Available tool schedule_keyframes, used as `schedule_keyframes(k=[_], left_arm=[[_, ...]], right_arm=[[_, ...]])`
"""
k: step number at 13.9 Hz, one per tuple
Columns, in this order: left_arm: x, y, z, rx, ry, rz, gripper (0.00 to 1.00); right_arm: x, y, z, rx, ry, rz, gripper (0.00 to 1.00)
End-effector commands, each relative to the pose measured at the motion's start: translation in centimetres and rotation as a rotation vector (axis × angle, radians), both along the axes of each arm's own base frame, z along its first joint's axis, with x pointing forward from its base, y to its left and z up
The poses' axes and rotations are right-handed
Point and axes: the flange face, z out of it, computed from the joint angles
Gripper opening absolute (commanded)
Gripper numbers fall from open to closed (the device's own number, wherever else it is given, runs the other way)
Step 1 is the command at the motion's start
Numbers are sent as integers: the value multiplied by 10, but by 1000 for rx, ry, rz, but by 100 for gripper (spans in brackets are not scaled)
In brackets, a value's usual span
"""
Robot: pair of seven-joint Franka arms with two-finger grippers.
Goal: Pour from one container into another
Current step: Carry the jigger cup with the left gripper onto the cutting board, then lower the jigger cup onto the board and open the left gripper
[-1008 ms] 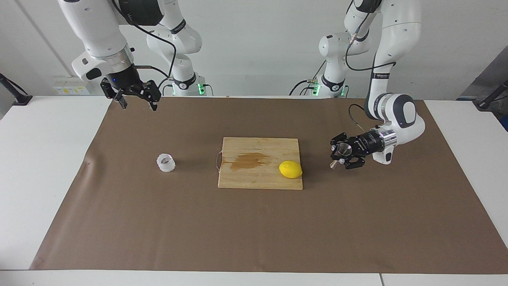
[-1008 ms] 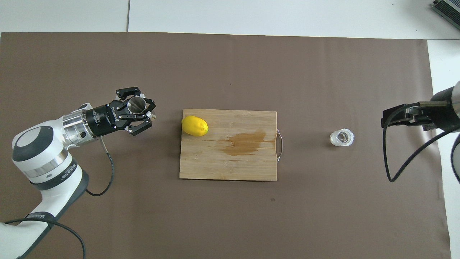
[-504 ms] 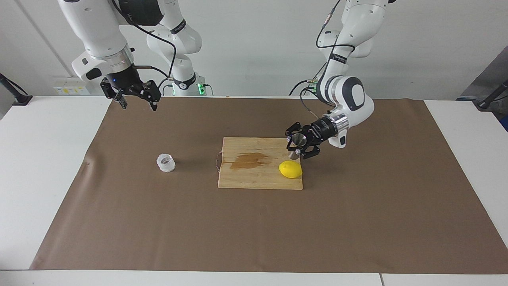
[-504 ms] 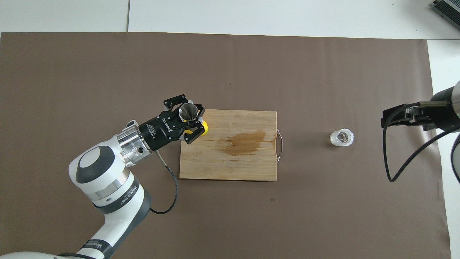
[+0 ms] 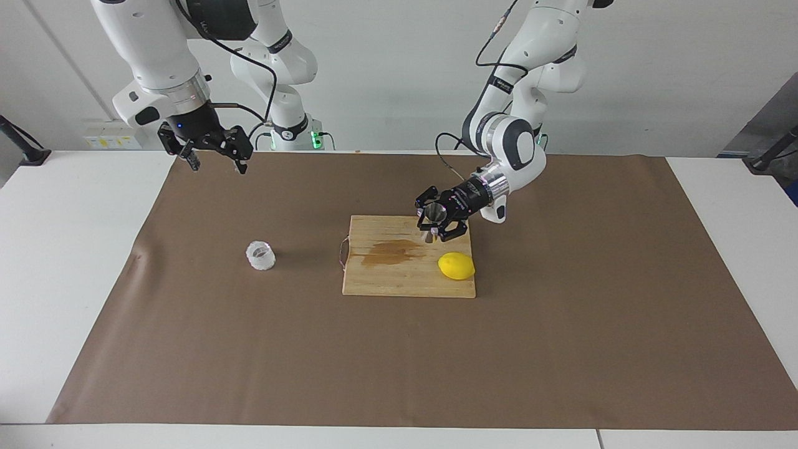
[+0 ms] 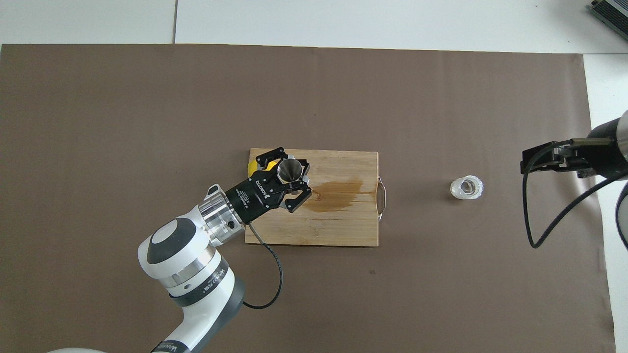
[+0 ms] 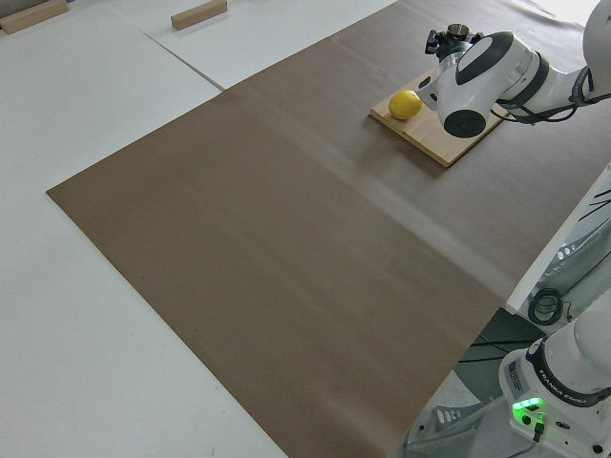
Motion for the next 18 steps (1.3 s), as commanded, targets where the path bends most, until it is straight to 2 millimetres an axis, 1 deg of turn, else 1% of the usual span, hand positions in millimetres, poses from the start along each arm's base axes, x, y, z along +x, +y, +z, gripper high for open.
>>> schedule_keyframes(k=[1,2,3,5,7,8,9,11,12,14,16,18], left_arm=[[-7,-17,-11,-2,-7,23,0],[-11,-24,-21,13,-16,21,0],[-9,-26,-25,18,-22,19,0],[-15,-42,-35,25,-18,-6,0],[-18,-46,-49,35,-28,19,0],[-24,-54,-56,41,-36,17,0],[-25,-56,-62,48,-40,19,0],[-26,-58,-67,41,-26,30,0],[-29,-64,-66,35,-27,27,0],[-31,-68,-72,43,-35,24,1],[-31,-70,-73,39,-34,24,5],[-31,-70,-74,40,-31,24,11]], right_arm=[[-8,0,1,23,2,-14,100],[-8,0,2,23,0,-14,100],[-8,0,2,23,0,-14,100],[-8,0,2,23,0,-14,100],[-8,0,1,23,2,-14,100],[-8,0,2,23,0,-14,100],[-8,0,2,23,0,-14,100],[-8,0,2,23,0,-14,100],[-8,0,2,23,0,-14,100],[-8,0,2,23,0,-14,100],[-8,0,2,23,0,-14,100],[-8,0,2,23,0,-14,100]])
